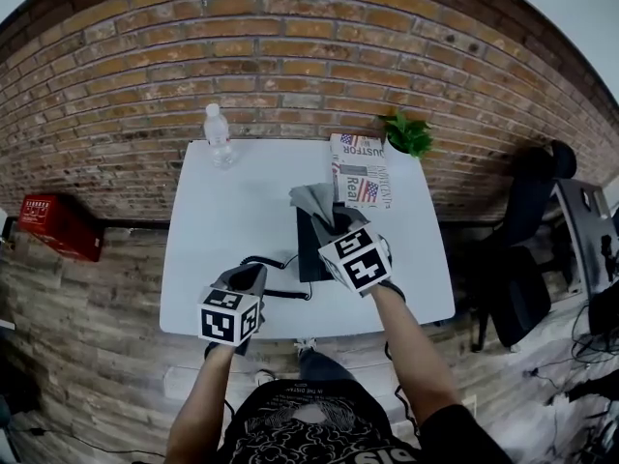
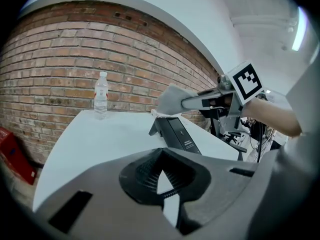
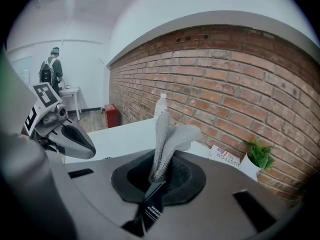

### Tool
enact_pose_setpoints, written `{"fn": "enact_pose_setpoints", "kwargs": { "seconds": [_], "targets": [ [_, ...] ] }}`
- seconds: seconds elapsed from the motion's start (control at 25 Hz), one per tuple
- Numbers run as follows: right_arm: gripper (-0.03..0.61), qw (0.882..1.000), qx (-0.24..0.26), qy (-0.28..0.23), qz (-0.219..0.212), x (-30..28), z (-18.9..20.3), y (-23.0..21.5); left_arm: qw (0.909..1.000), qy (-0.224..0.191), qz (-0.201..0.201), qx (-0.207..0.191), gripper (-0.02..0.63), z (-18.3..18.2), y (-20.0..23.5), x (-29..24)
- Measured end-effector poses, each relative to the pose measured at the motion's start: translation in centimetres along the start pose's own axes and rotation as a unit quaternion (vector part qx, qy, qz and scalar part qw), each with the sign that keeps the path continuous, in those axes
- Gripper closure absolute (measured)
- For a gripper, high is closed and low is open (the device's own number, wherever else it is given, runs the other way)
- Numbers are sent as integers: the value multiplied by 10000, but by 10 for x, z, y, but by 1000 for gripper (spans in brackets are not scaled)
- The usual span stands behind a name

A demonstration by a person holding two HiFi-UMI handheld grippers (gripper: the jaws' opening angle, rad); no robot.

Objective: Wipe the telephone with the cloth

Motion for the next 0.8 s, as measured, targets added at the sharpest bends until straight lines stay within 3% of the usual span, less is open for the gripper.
{"fn": "enact_pose_setpoints", "kwargs": {
  "seconds": [0.28,0.8],
  "targets": [
    [566,9999,18,7,144,-20,-16,-40,10000,-5,-77,9,607,-16,15,-19],
    [568,9961,-212,858,-81,-74,16,-69,9994,159,-286,147,607,-18,42,-33]
  ]
}}
Point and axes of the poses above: the fingertips, and each gripper's own axes: x backward along the fingers, y to its left, z out of its underside, the point moved 5 cm from there along x, backward along the fingers, and after that the axes turned 14 degrees about -x, right-handed, at the moved point
